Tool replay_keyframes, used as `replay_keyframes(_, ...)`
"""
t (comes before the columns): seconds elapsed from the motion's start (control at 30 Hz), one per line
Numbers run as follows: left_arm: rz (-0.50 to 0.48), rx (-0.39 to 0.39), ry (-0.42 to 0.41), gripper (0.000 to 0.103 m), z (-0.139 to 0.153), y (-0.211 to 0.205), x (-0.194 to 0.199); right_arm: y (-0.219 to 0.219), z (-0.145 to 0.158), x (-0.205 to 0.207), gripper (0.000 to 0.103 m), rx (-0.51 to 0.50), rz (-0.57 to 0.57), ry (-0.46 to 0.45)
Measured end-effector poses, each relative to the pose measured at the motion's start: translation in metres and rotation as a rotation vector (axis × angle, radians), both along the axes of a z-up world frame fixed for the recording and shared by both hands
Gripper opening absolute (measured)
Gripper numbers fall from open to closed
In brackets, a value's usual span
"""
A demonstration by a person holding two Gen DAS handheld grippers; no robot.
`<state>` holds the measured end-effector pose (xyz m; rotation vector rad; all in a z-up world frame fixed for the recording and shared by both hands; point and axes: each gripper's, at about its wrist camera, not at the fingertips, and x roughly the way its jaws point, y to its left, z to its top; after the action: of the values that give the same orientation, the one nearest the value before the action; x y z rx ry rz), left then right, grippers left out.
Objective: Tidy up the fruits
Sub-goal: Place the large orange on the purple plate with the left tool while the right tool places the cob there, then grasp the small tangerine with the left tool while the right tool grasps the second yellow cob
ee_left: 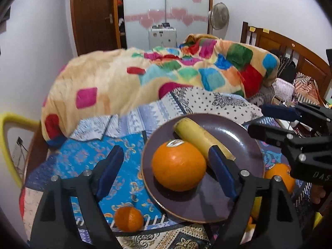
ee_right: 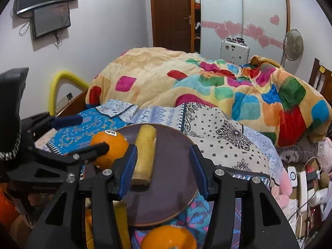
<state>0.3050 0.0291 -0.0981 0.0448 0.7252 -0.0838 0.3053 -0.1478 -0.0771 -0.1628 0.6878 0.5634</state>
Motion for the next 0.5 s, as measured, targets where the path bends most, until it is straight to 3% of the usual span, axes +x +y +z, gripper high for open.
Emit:
replay_keyframes(0.27,0.038,0.038,-0.055,0.084,0.016,0.016,-0.035,-0.005,0.008,-0.031,0.048,0.019,0.032,-0.05)
replay_keyframes(0.5,0.059,0.067,-0.047,0.084,0.01,0.03,-0.064,-0.003,-0.001,-0.054,0.048,0.007,0.067,-0.055)
